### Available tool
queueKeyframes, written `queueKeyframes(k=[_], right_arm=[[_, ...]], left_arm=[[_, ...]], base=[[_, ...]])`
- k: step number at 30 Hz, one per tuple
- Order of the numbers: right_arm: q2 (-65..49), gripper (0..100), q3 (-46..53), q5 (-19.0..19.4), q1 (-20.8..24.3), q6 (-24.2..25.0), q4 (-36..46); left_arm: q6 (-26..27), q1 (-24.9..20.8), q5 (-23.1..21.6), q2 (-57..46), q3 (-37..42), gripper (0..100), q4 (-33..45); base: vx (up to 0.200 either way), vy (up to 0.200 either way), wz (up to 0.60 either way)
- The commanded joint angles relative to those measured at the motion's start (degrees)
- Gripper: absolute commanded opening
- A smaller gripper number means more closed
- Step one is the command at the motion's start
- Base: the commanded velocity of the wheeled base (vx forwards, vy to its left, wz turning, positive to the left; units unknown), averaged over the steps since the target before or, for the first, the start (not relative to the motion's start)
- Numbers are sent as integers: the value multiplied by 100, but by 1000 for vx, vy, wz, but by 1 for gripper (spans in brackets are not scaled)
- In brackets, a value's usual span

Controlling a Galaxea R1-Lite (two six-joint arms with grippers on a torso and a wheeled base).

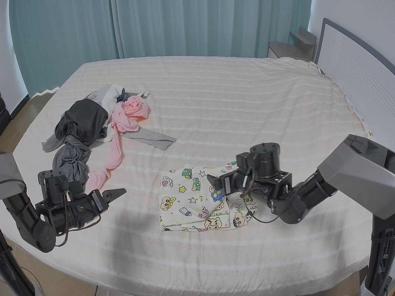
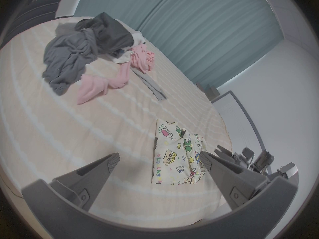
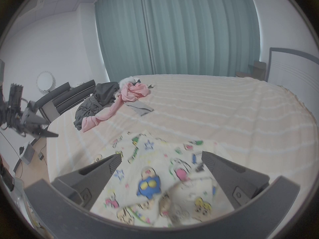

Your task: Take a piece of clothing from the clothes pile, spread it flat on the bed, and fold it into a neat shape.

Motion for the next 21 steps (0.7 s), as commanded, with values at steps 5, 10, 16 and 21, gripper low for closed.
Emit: queueKeyframes(k=[5,10,16,21], right_arm=[[1353,100,-2277,-85,738,-333,1322],[1371,100,-2145,109,712,-342,1436],[1406,100,-2101,109,712,-359,1480],[1485,100,-2145,82,536,-421,1498]], left_arm=[[-511,884,-511,803,1802,100,-1968],[-546,884,-511,829,1802,100,-1968],[-546,884,-511,891,1802,100,-1977],[-546,866,-511,908,1802,100,-1977]], base=[[0,0,0],[0,0,0],[0,0,0],[0,0,0]])
